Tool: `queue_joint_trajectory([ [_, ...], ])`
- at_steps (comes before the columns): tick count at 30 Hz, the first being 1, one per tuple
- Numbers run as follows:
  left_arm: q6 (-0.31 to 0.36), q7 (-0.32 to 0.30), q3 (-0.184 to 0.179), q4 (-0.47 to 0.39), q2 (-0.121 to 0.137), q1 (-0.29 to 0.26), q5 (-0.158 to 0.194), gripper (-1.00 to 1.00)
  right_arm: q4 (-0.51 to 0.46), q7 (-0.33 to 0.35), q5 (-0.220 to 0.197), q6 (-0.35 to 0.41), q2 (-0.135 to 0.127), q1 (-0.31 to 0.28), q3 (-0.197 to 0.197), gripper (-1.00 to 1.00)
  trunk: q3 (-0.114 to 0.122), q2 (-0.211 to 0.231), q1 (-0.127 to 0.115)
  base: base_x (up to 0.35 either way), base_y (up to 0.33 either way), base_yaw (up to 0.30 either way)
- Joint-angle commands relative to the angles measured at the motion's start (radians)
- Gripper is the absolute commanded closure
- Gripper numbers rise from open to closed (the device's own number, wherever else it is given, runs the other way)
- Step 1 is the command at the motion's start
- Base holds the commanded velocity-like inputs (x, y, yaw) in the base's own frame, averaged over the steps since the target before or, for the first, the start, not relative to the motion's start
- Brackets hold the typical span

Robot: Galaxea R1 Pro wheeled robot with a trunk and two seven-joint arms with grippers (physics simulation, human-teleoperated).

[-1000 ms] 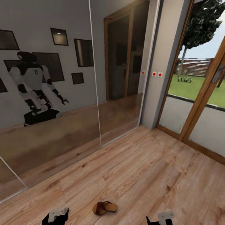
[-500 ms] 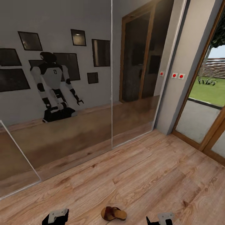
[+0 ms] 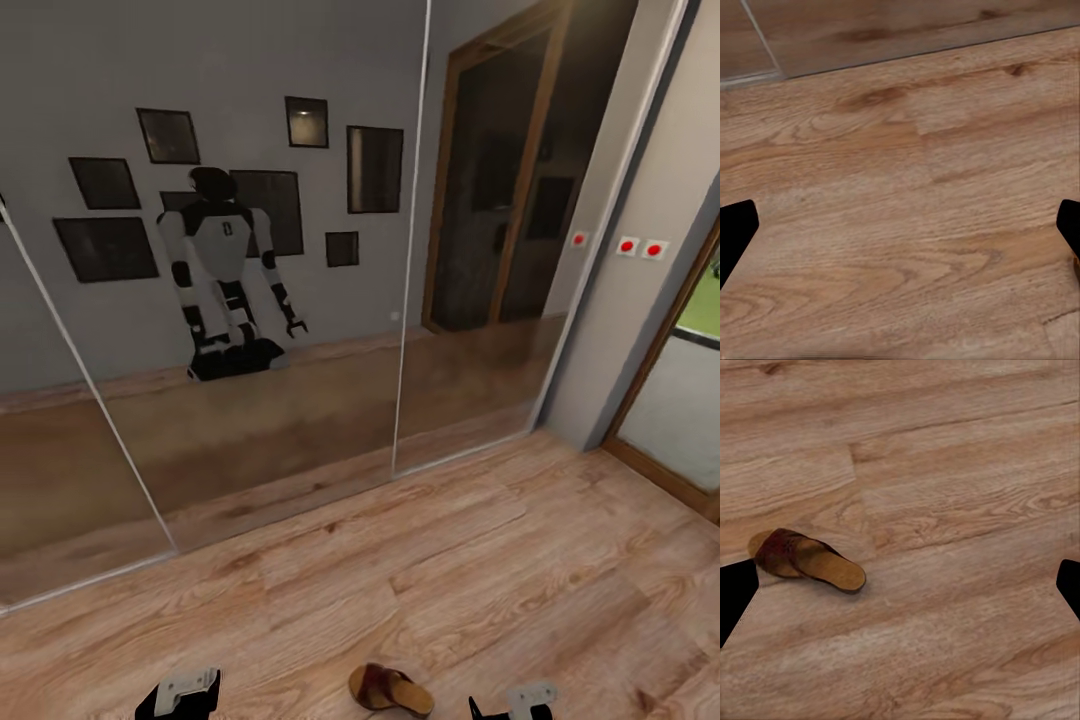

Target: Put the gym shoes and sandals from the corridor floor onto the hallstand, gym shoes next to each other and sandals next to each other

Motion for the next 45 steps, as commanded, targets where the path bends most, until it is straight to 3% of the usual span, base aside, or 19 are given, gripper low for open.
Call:
queue_joint_trajectory([
  [1, -0.003, -0.002, 0.0, 0.001, 0.0, -0.001, 0.007, -1.0, 0.002, -0.001, 0.0, -0.003, -0.001, 0.0, 0.003, -1.0, -0.001, 0.0, 0.0, 0.0, 0.0, 0.279],
  [13, -0.003, -0.002, 0.0, 0.001, 0.0, -0.001, 0.006, -1.0, 0.009, -0.019, 0.001, -0.003, 0.0, 0.0, 0.002, -1.0, -0.001, 0.0, 0.0, 0.0, 0.0, 0.279],
  [17, -0.003, -0.002, 0.0, 0.001, 0.0, -0.001, 0.006, -1.0, 0.01, -0.066, 0.0, -0.002, 0.0, 0.0, 0.002, -1.0, -0.001, 0.0, 0.0, 0.0, 0.0, 0.281],
  [18, -0.003, -0.002, 0.0, 0.001, 0.0, -0.001, 0.006, -1.0, 0.011, -0.136, 0.0, -0.001, 0.007, 0.0, 0.003, -1.0, -0.001, 0.0, 0.0, 0.0, 0.0, 0.281],
  [23, -0.003, -0.002, -0.001, 0.001, -0.001, -0.001, 0.006, -1.0, 0.012, -0.181, 0.003, -0.001, 0.023, 0.0, 0.004, -1.0, -0.001, 0.0, 0.0, 0.018, -0.019, 0.281],
  [45, -0.002, -0.002, -0.002, 0.0, -0.003, -0.001, 0.006, -1.0, 0.014, -0.187, 0.005, -0.002, 0.028, 0.0, 0.006, -1.0, -0.003, 0.0, 0.0, 0.07, -0.144, 0.281],
])
